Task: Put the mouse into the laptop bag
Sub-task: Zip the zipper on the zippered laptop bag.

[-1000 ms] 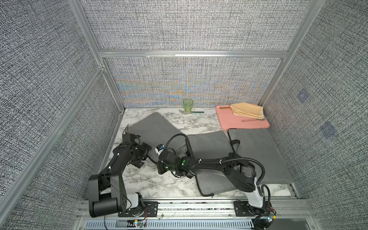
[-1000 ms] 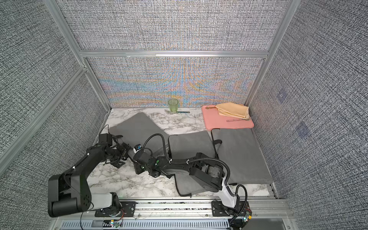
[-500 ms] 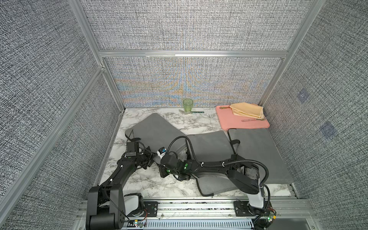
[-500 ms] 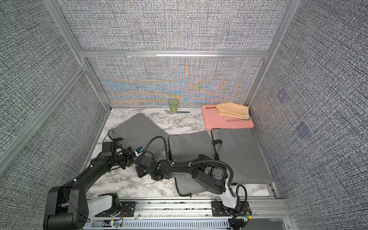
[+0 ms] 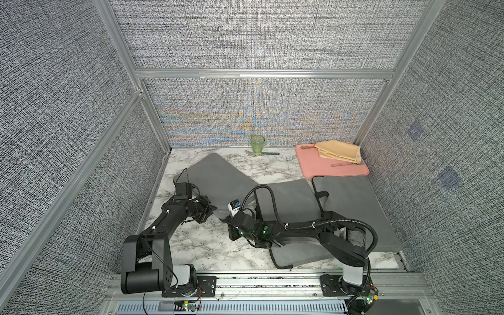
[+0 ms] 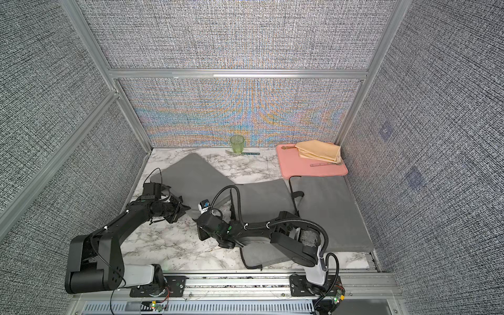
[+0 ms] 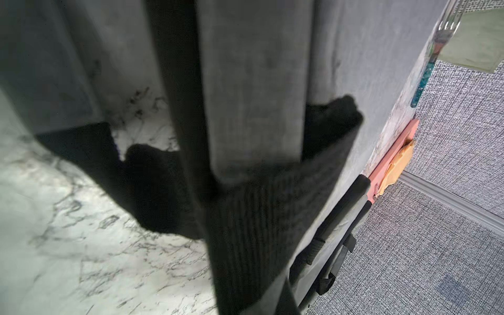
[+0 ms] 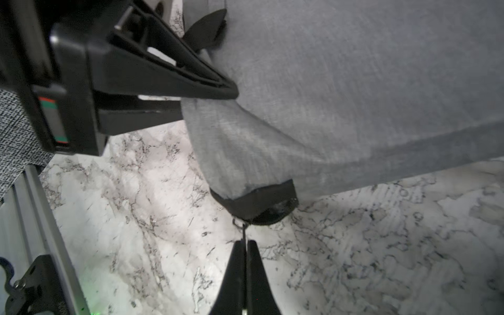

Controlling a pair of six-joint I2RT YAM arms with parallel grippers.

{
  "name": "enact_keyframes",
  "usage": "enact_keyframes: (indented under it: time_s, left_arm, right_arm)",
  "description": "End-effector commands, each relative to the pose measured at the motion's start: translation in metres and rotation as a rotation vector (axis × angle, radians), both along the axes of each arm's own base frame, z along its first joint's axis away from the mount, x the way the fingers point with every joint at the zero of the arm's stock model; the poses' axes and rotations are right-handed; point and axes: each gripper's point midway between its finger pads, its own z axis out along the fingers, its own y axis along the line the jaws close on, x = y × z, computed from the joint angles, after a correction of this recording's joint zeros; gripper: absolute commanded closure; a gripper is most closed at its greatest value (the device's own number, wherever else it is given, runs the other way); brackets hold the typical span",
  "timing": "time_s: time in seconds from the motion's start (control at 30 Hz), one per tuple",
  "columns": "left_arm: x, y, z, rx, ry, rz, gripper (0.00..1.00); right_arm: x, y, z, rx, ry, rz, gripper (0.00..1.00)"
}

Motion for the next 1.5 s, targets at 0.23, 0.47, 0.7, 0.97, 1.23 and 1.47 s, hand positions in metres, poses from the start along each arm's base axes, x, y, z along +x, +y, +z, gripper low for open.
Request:
enact_keyframes:
  time_s: [0.23,0.47,0.7,0.97,1.23,1.47]
  left_arm:
    - [0.009,0.003,0.029,0.031,-0.128,-0.028,1.0]
    - [0.031,0.008,0.034,0.08,-0.158,-0.04,1.0]
    - [0.068,0.04,0.022,0.227,-0.092,-0.024,0.8]
    - [0.096,0.071,0.02,0.354,-0.017,-0.017,0.09]
    - [0.069,0.076,0.008,0.382,0.009,0.0,0.09]
    - [0.014,0.08,-0.003,0.445,-0.012,0.004,0.09]
  right_arm:
    - [0.056,-0.055,-0.032,-0.136,-0.01,-0.15,1.0]
    - [0.028,-0.014,0.005,-0.105,-0.077,0.004,1.0]
    - [-0.047,0.085,0.017,-0.084,-0.101,0.229,1.0]
    - [-0.044,0.091,0.034,-0.072,-0.122,0.192,0.53]
    - [0.036,-0.003,0.052,-0.114,-0.086,-0.064,0.38]
    - [0.135,-0.058,0.015,-0.23,0.028,-0.225,0.17]
